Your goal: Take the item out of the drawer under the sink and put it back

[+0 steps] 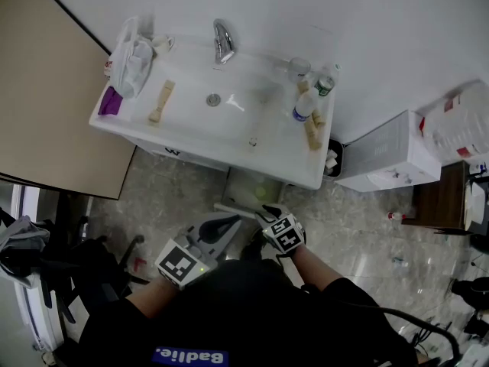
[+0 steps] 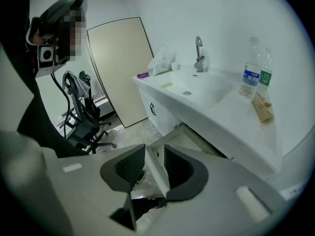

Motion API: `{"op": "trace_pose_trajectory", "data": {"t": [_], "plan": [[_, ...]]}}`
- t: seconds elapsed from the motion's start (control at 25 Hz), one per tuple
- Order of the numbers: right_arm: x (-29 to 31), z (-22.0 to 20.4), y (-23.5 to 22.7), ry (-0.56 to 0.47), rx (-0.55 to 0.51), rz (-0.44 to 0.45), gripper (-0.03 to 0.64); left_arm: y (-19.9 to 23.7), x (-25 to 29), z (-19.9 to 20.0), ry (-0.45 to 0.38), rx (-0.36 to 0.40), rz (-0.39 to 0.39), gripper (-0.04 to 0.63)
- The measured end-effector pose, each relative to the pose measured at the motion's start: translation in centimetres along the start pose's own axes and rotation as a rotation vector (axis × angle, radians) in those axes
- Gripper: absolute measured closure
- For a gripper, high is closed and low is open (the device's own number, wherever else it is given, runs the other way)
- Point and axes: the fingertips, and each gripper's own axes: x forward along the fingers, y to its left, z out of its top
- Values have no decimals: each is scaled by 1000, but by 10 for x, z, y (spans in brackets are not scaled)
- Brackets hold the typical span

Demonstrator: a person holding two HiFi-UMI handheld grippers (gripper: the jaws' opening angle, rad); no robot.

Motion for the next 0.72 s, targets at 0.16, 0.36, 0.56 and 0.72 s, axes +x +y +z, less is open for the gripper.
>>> {"op": "trace_pose_trajectory", "data": {"t": [0.16,0.36,0.56,0.72], "plan": [[12,-5,-4,24,8,-1,495,5,0,1,14,-18,4,589],[27,-15,-10,51,-8,-6,491,13,1,-3,21,-24,13,589],[38,-27,-22,91,-10,-30,488,17,5,-4,29,-28,13,589],[49,-33,-30,111,-4,-45,484,20,8,-5,38,-33,12,589]]}}
